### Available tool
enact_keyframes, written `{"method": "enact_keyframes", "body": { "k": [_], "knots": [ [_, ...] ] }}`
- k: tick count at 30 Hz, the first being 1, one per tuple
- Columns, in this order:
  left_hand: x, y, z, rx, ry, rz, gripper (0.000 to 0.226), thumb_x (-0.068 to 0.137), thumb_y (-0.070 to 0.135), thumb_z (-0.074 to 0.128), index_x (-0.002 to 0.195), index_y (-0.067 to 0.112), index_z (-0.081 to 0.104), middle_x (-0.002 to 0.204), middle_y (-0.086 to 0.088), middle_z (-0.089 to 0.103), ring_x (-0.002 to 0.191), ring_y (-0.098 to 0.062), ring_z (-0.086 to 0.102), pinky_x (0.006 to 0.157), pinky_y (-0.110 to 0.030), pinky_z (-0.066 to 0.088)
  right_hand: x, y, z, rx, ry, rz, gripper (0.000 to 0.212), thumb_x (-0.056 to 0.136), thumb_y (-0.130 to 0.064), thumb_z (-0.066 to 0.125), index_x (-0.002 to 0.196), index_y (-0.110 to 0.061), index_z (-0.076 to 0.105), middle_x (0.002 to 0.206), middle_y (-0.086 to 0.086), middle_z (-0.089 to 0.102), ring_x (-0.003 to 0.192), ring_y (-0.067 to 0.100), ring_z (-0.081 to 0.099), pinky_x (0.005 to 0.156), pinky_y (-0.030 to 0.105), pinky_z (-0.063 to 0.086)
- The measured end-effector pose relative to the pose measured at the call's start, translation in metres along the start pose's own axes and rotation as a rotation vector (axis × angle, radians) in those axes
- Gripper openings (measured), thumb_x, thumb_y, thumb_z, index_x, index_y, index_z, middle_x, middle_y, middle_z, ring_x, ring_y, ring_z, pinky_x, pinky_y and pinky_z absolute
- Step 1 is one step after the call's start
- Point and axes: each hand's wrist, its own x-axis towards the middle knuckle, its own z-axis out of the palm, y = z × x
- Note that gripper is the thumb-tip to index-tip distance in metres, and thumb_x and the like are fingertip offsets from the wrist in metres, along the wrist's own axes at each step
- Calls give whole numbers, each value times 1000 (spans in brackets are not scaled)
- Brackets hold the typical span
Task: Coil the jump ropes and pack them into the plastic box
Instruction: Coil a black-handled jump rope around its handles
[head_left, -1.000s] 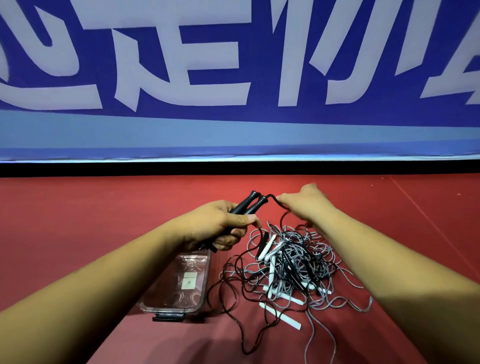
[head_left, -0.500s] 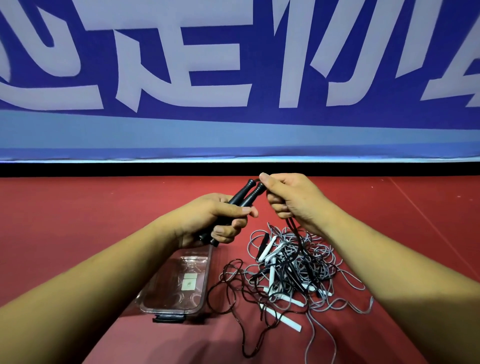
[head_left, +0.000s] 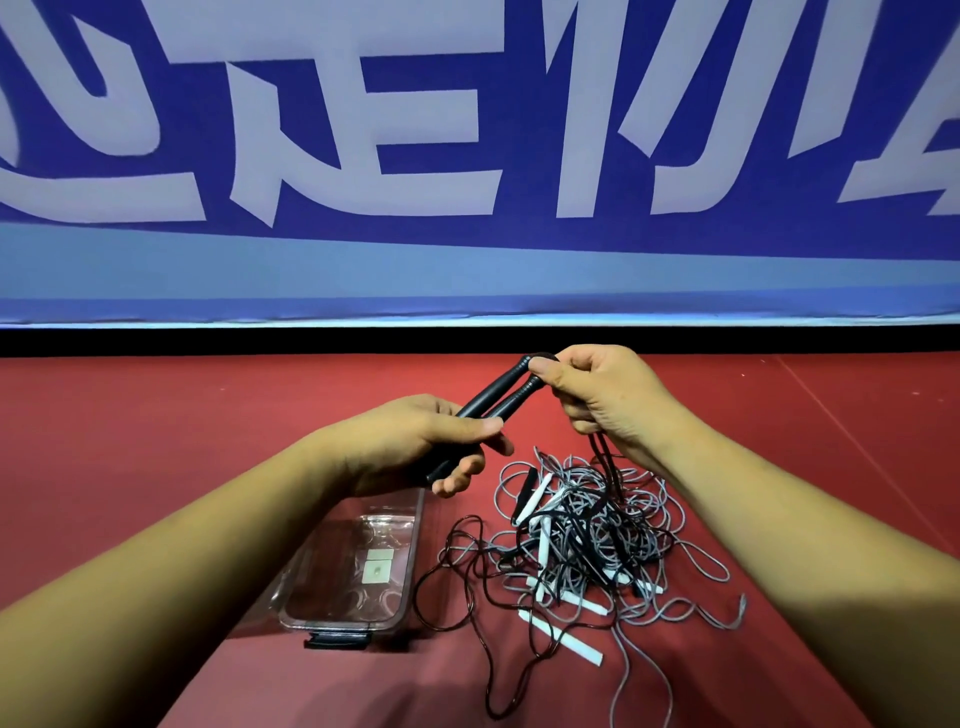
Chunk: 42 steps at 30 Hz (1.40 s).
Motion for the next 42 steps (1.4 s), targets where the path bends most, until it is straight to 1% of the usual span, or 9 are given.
{"method": "enact_keyframes", "body": {
  "k": [4,11,16,23,26,30,34,37,42],
  "knots": [
    [2,1,3,-65,11,-9,55,91,29,57,122,-17,51,62,-5,40,46,-11,33,45,-21,24,2,3,0,26,0,-2,25,90,-24,65,72,-12,51,48,-5,32,39,8,20,41,17,15],
    [0,0,-3,-219,-82,-62,28,87,-1,54,113,-9,61,68,-8,50,53,-13,43,47,-20,36,0,4,-3,-75,-56,-9,18,93,-30,62,80,-20,69,55,-1,34,44,10,22,43,19,17],
    [-1,2,1,-150,-45,-135,41,91,29,58,114,-5,58,58,0,35,47,-7,24,39,-17,20,-1,3,0,-107,-89,7,23,93,-31,60,86,-9,64,55,0,38,42,10,24,41,18,20],
    [10,14,-2,-519,288,314,12,91,20,52,86,11,47,54,3,34,43,-6,30,40,-15,24,0,10,5,-147,-80,63,27,102,-21,46,91,-6,65,60,-1,47,54,16,48,59,28,44],
    [14,12,-5,-587,429,422,17,100,20,47,85,12,48,58,1,41,51,-11,43,49,-18,37,-3,8,19,-126,-145,99,27,104,-18,42,94,-4,63,63,2,48,54,16,53,60,29,46],
    [18,14,-10,-681,592,525,18,102,29,47,93,15,51,84,-11,65,88,-27,69,79,-36,58,-9,6,44,-178,-218,110,31,105,-20,39,90,-4,61,60,3,45,52,19,53,54,27,41],
    [18,17,-13,-702,582,558,24,106,30,38,116,8,40,110,-31,68,101,-37,70,84,-44,59,-15,10,62,-168,-311,201,33,106,-24,35,92,-8,60,59,3,40,51,22,50,56,30,41],
    [17,17,-18,-799,572,542,46,107,28,35,134,-8,39,112,-25,70,99,-30,72,79,-36,61,-17,14,68,-169,-299,205,36,106,-30,36,91,-8,60,56,3,32,44,13,29,48,24,28],
    [16,16,-17,-787,547,411,50,106,37,32,126,-1,58,116,-7,72,116,-20,65,104,-35,46,-18,13,72,-199,-293,261,36,105,-33,39,87,-10,62,54,0,28,41,10,22,44,19,22]
  ]
}}
